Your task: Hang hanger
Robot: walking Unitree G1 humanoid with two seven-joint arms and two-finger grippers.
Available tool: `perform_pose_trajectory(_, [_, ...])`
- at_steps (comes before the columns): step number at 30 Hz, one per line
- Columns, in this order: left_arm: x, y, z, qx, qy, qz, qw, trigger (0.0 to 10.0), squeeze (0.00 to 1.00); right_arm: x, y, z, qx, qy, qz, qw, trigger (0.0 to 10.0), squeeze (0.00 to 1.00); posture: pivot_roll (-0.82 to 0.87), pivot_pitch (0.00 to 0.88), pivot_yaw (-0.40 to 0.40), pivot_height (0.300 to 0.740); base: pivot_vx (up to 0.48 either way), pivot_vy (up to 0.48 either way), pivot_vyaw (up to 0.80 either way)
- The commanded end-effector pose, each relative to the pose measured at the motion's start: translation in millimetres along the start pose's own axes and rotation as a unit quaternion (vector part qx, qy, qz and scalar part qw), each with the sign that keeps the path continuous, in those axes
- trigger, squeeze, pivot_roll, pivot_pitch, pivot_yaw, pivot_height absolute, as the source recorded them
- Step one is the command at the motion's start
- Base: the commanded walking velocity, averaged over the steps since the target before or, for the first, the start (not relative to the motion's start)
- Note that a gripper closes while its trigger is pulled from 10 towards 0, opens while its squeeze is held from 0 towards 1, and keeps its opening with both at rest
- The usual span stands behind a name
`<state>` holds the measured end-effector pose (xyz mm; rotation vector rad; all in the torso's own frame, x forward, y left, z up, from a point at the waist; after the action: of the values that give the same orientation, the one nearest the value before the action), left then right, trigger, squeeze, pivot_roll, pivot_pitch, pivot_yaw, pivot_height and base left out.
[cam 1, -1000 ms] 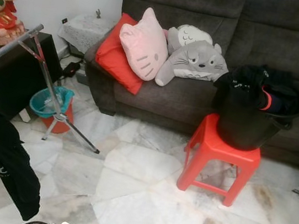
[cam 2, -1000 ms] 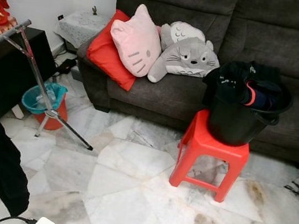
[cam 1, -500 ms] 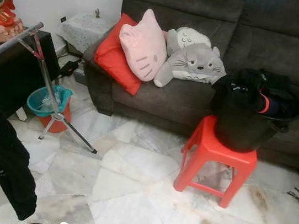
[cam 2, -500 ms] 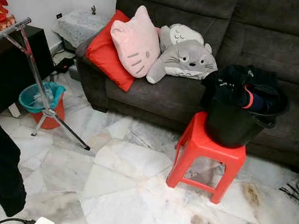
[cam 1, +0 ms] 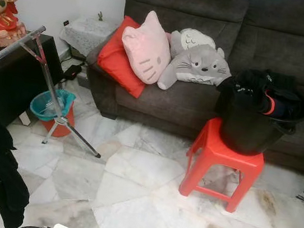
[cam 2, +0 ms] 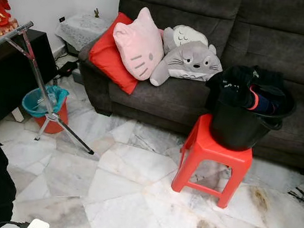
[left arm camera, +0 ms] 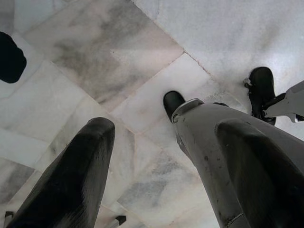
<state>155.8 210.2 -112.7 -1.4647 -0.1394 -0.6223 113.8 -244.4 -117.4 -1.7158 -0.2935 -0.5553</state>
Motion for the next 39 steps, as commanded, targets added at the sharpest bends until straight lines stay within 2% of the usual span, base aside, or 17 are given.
perform_pose_trajectory(1, [-0.1,-0.4,2.0,0.001,-0.003,-0.002,1.000,10.0,0.00,1.1,0.4,0.0,-0.001,-0.006,0.000,1.000,10.0,0.00,-0.22,0.000,0.009,0.740,0.000,0.000,0.00])
perform_pose_trajectory(11, [1.4,-0.1,0.9,-0.002,0.001,-0.005,1.000,10.0,0.00,-1.8,0.4,-2.0,-0.010,0.003,0.013,1.000,10.0,0.00,-0.23,0.000,0.008,0.740,0.000,0.000,0.00])
perform_pose_trajectory(27, [0.8,-0.1,0.2,0.000,-0.003,-0.005,1.000,10.0,0.00,-3.8,0.5,-2.2,-0.007,-0.007,0.025,1.000,10.0,0.00,-0.23,0.000,0.005,0.740,0.000,0.000,-0.77])
perform_pose_trajectory(39, [1.6,-0.2,0.8,-0.002,0.001,-0.007,1.000,10.0,0.00,-3.0,0.6,-0.4,-0.003,-0.001,0.021,1.000,10.0,0.00,-0.22,0.000,0.009,0.740,0.227,0.000,0.00])
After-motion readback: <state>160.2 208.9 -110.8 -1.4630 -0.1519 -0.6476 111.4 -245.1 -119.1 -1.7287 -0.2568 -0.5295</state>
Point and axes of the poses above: a point about 5 cm out from each wrist's last joint towards the gripper, its own y axis pointing out of the wrist towards the gripper, its own x axis along the axis of the wrist's last joint, z = x × y, the point moved 2 cm from there along y, pointing out of the wrist towards the gripper, and after that the axes turned 6 degrees about y, right-handed, at the moved point
